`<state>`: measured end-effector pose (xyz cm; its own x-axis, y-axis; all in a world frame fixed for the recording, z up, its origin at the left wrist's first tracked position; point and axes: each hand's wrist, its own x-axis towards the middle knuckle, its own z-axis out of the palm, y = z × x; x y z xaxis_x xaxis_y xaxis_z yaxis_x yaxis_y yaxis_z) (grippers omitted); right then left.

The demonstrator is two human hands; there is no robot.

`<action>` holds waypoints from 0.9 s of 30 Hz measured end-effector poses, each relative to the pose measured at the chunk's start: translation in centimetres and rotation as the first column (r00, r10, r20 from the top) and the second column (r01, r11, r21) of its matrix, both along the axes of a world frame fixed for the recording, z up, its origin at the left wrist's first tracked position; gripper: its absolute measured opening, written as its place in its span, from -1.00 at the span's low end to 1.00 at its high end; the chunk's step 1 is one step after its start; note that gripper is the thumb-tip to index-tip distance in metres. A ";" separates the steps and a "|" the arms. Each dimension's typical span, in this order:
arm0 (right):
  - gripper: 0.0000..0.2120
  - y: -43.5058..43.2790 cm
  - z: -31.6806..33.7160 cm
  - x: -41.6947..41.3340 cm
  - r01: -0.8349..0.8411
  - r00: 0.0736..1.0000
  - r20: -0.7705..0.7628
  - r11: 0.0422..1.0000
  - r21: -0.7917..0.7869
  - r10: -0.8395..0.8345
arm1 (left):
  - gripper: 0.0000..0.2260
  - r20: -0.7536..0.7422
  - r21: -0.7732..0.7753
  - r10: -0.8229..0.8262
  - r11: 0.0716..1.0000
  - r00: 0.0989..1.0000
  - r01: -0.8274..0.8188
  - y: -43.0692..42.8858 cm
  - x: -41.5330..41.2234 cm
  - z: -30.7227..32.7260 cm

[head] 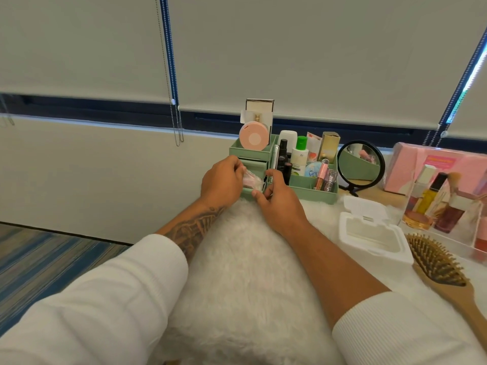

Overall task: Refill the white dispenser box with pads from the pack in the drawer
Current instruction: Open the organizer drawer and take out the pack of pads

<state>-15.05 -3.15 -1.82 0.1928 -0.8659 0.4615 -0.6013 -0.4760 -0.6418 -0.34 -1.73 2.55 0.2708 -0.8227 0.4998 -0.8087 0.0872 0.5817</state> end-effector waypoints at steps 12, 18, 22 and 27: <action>-0.46 0.6 0.3 0.0 -0.017 0.998 -0.064 0.995 -0.101 0.011 | -0.85 0.106 0.056 -0.105 0.994 0.989 0.099 1.7 1.0 -0.6; -0.33 1.6 1.0 -0.3 -0.036 0.996 -0.082 0.997 -0.072 0.030 | -0.84 0.141 0.076 -0.144 0.988 0.979 0.134 2.8 2.2 -0.2; -0.26 2.8 2.0 -0.4 -0.086 0.985 -0.156 0.993 -0.080 0.073 | -0.85 0.080 0.035 -0.193 0.981 0.978 0.191 4.0 2.8 0.2; -0.25 4.3 3.2 -0.2 -0.136 0.977 -0.168 0.991 -0.012 0.132 | -0.84 -0.011 -0.067 -0.180 0.982 0.984 0.179 4.8 2.6 1.3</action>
<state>-15.29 1.16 1.37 0.3818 -0.8166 0.4329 -0.6284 -0.5728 -0.5263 2.28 3.03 3.88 0.1301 -0.8246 0.5506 -0.7668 0.2683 0.5831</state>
